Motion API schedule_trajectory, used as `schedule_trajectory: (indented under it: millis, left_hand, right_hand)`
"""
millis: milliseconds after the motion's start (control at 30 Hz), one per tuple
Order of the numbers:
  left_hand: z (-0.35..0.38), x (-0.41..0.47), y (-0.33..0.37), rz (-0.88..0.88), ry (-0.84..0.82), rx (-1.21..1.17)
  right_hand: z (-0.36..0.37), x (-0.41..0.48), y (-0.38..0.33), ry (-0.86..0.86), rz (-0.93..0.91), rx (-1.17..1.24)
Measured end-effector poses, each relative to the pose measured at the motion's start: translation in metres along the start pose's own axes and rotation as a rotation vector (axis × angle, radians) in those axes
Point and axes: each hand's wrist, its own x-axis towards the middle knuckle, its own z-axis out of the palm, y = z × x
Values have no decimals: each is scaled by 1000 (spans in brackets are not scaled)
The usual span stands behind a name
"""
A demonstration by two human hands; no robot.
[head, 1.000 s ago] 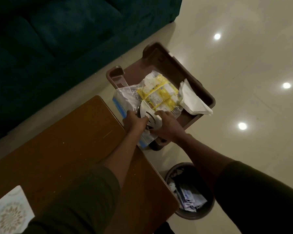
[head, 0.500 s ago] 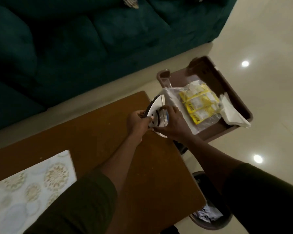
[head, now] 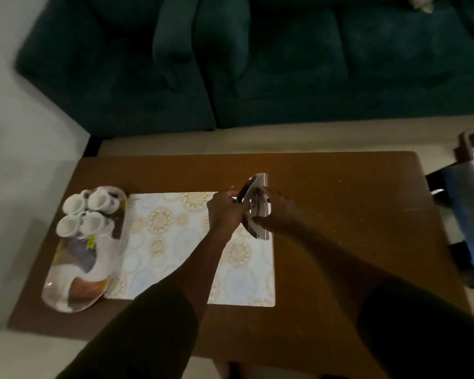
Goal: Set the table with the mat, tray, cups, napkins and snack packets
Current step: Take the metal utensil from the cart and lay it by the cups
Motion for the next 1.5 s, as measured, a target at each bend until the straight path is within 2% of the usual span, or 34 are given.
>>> schedule_trajectory:
  millis: [133,367,533,700,900,1100,1500]
  left_hand:
    - [-65,15,-45,-25,83,53]
    - [-142,32,-116,-60,232,236]
    - [-187,45,-156,-96,332,258]
    - [-212,53,-187,-88,361,252]
    - [-219,60,-202,3,451,243]
    - [-224,65,-209,20,396,255]
    - [-224,65,-211,27,429,338]
  right_hand:
    - [58,13,-45,-69,-49,52]
    - [152,34,-95,-299,-77,-50]
    - [201,42,-115,-363,-94,-41]
    - [234,51,-131,-399,-82,-37]
    - [261,57,-149,-447,-103,-14]
    - [266,62,-156,-423,-111,22]
    - [245,67,-143,-406,-46,-48]
